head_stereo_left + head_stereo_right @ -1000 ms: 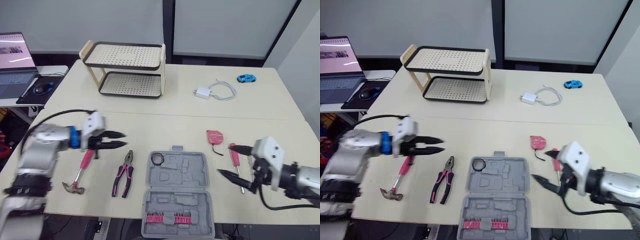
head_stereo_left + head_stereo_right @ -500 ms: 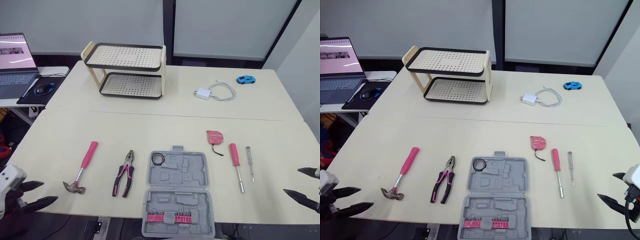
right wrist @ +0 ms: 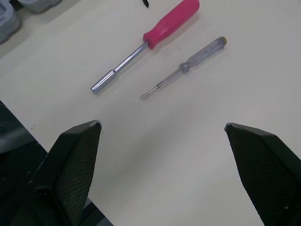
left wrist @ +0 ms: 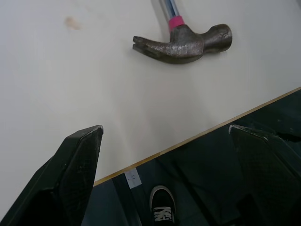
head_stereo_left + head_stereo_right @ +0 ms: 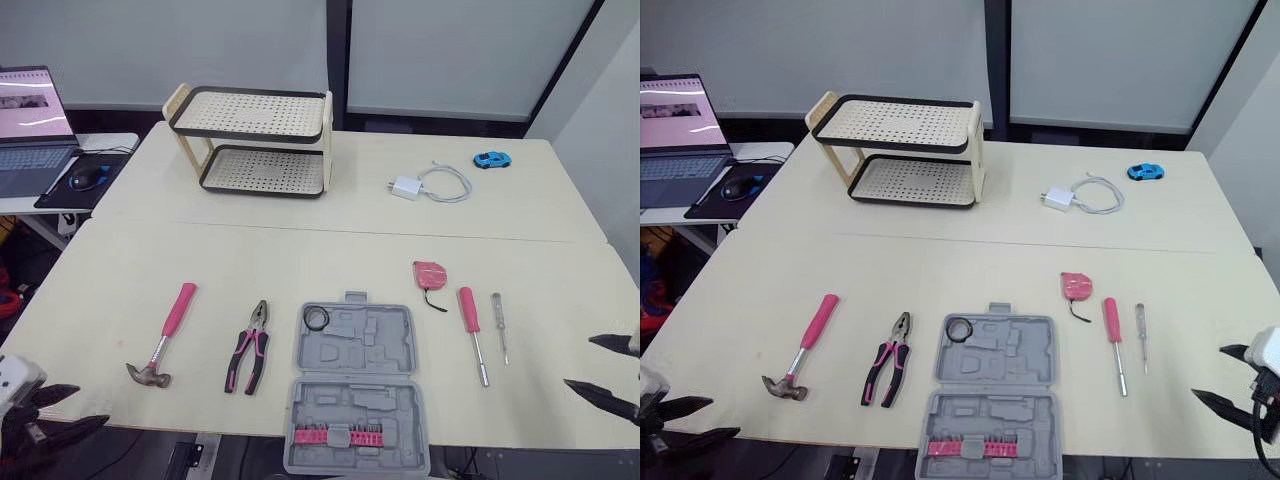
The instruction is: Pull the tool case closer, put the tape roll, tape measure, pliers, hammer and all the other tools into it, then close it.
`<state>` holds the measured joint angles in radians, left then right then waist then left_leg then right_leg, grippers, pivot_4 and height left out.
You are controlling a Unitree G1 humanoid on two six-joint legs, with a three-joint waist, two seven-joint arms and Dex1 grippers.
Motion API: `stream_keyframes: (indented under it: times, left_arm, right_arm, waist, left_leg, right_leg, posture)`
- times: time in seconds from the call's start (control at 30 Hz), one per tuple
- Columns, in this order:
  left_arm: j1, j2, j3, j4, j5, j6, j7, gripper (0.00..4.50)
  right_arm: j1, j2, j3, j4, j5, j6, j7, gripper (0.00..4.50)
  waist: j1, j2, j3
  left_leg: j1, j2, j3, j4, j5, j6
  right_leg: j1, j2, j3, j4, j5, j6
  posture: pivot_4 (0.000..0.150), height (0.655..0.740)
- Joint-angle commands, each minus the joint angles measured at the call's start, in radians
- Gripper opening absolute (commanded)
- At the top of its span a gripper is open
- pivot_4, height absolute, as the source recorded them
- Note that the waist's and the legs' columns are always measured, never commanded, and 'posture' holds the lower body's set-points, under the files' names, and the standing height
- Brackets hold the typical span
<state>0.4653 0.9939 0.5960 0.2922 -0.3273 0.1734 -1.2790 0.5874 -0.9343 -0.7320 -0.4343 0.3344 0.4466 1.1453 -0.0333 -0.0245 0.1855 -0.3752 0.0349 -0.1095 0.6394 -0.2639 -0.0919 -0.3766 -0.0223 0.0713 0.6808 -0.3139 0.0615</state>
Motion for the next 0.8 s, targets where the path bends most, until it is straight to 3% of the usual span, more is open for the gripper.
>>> stream_keyframes:
  times: [0.03,0.2,0.3,0.4,0.6,0.77,0.8]
  left_arm:
    - [-0.041,-0.012,-0.003,-0.135,-0.058,0.025,-0.001,4.48]
    - [-0.144,-0.028,-0.099,-0.328,-0.110,0.099,0.014,4.48]
    - [-0.275,-0.038,-0.229,-0.453,-0.139,0.108,-0.006,4.48]
    - [-0.445,-0.067,-0.370,-0.517,-0.157,0.110,-0.038,4.48]
    - [-0.647,-0.145,-0.539,-0.523,-0.145,0.108,-0.048,4.48]
    - [-0.716,-0.189,-0.631,-0.530,-0.130,0.087,-0.065,4.50]
    - [-0.726,-0.199,-0.645,-0.529,-0.125,0.083,-0.063,4.50]
  right_arm:
    - [-0.074,-0.004,0.050,-0.100,0.055,0.056,-0.045,4.50]
    - [-0.216,0.049,0.204,-0.216,0.096,0.160,-0.187,4.50]
    - [-0.341,0.165,0.408,-0.262,0.018,0.218,-0.395,4.50]
    - [-0.460,0.287,0.599,-0.243,-0.077,0.295,-0.579,4.50]
    - [-0.593,0.452,0.757,-0.130,-0.167,0.343,-0.753,4.50]
    - [-0.658,0.555,0.778,-0.038,-0.198,0.382,-0.850,2.93]
    - [-0.668,0.571,0.777,-0.020,-0.204,0.391,-0.868,2.93]
  waist:
    - [0.000,0.000,0.000]
    - [0.001,0.000,0.000]
    - [0.001,0.002,0.001]
    - [0.001,0.000,0.000]
    - [-0.004,0.001,0.000]
    - [-0.006,0.001,0.000]
    - [-0.006,0.001,0.000]
  left_leg:
    - [0.001,0.000,0.000,0.000,0.000,0.000]
    - [0.001,0.000,0.000,0.000,0.000,0.000]
    - [0.001,0.000,-0.001,0.000,0.000,0.000]
    - [0.001,0.001,-0.002,0.001,0.000,0.000]
    - [-0.001,0.000,0.000,0.001,0.000,0.000]
    - [-0.006,0.000,-0.001,0.001,0.000,0.000]
    - [-0.007,0.000,-0.001,0.001,0.000,0.000]
  right_leg:
    - [0.001,0.000,0.000,0.000,0.000,0.000]
    - [0.002,0.000,0.000,0.000,0.000,0.000]
    - [0.002,0.000,0.000,0.000,0.000,0.000]
    - [0.002,0.001,-0.002,0.001,0.001,0.000]
    - [0.000,0.001,0.000,0.000,0.002,0.000]
    - [-0.007,0.001,-0.001,0.003,0.002,-0.001]
    - [-0.007,0.001,-0.001,0.003,0.002,-0.001]
  posture:
    - [0.150,0.7350]
    - [0.150,0.7350]
    - [0.150,0.7350]
    - [0.150,0.7350]
    - [0.150,0.7350]
    - [0.150,0.7350]
    - [0.150,0.7350]
